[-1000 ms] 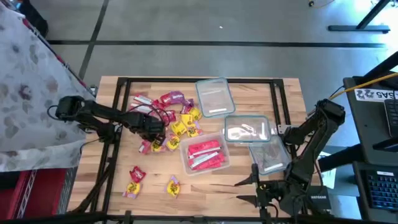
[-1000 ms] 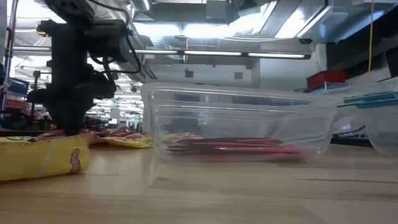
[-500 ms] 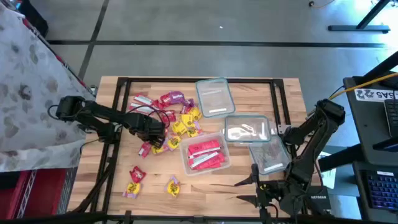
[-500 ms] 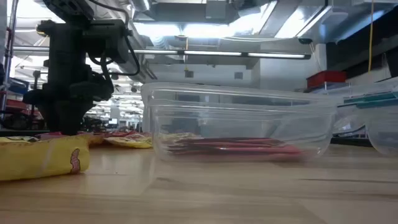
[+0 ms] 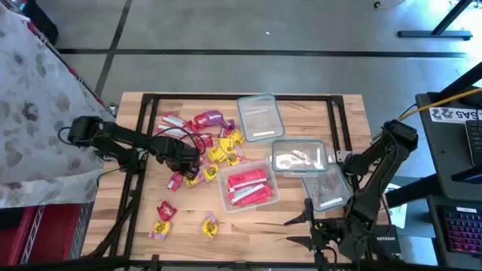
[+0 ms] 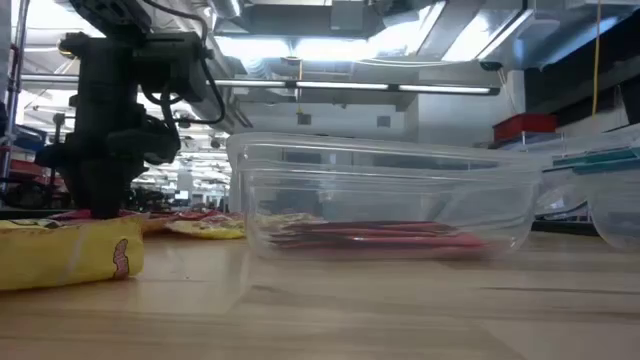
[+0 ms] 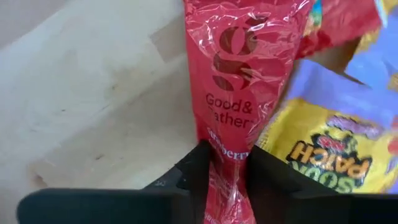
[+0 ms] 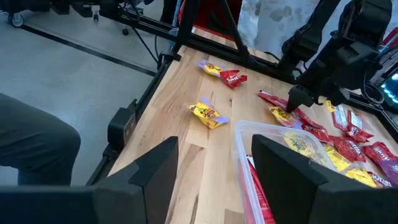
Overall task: Sort candy
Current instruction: Put the pink candy into the top rectangular transparent food container
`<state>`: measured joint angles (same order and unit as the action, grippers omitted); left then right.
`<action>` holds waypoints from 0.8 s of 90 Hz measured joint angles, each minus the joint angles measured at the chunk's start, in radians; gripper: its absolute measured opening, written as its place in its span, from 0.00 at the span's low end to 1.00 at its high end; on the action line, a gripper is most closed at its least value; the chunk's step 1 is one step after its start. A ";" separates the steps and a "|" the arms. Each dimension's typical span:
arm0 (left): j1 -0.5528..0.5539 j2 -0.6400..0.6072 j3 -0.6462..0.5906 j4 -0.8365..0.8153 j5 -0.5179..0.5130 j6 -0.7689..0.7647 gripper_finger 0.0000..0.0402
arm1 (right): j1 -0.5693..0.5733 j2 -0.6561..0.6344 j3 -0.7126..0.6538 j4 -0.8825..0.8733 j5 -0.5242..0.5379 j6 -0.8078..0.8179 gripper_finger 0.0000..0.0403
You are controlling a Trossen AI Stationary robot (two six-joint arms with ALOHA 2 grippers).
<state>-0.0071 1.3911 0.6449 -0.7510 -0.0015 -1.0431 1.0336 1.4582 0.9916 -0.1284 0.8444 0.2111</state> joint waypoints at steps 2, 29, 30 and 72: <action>0.000 0.000 0.000 0.000 0.001 0.003 0.26 | 0.000 0.000 0.000 0.000 0.000 0.000 0.48; 0.000 0.000 0.004 -0.093 0.010 0.063 0.37 | 0.000 0.000 0.000 0.000 0.000 0.000 0.48; 0.000 0.000 0.004 -0.098 0.010 0.063 0.37 | 0.000 0.000 0.000 0.000 0.000 0.000 0.48; -0.001 0.000 0.007 -0.111 0.077 0.133 0.38 | 0.000 0.000 0.000 0.000 0.000 0.000 0.48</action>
<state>-0.0078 1.3911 0.6518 -0.8622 0.0756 -0.9096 1.0333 1.4582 0.9916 -0.1286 0.8444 0.2111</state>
